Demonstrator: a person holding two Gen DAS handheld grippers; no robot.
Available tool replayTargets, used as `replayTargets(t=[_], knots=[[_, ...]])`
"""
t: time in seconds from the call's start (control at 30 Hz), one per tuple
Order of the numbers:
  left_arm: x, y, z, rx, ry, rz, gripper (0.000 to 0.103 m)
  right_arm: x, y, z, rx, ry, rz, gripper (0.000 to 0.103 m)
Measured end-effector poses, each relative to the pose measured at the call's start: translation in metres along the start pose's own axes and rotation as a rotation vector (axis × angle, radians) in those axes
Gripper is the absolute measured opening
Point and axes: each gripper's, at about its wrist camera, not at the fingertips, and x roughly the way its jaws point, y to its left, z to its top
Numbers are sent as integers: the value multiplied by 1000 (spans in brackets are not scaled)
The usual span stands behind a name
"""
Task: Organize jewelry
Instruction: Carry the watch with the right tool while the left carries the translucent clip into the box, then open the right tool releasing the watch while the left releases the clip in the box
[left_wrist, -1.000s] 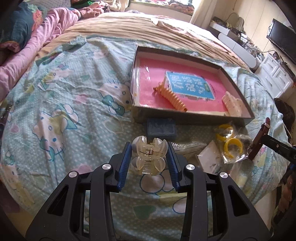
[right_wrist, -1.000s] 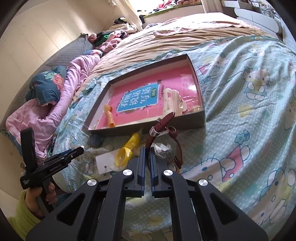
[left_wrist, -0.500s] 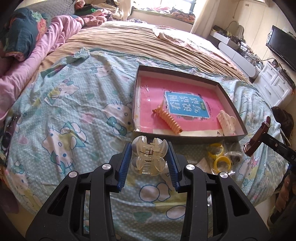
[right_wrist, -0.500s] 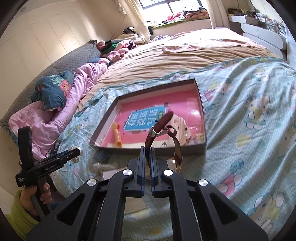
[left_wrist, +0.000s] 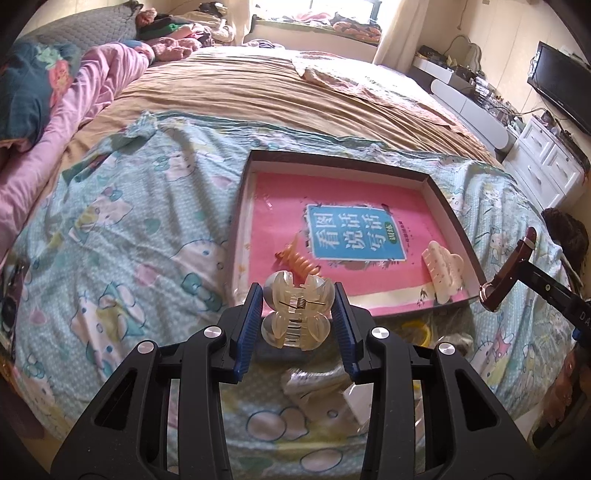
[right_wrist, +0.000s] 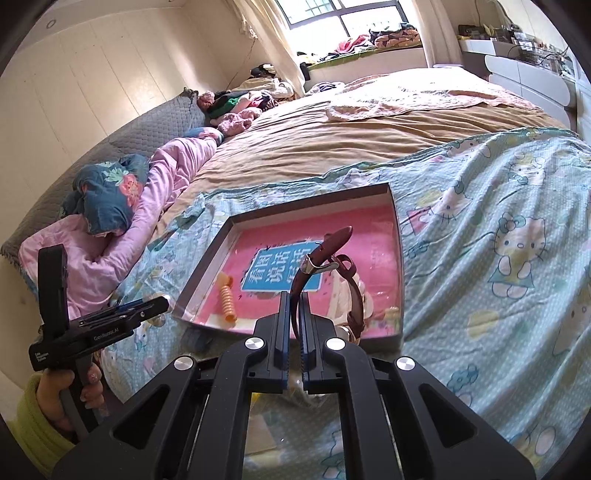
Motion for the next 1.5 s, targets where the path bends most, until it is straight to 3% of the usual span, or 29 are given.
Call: replayTargets(t=[0.8, 1.5], knots=[[59, -43, 24, 67, 74, -16, 30, 43, -39, 49, -23, -16, -23, 4], [92, -62, 19, 115, 129, -32, 30, 91, -51, 48, -9, 35, -66, 4]])
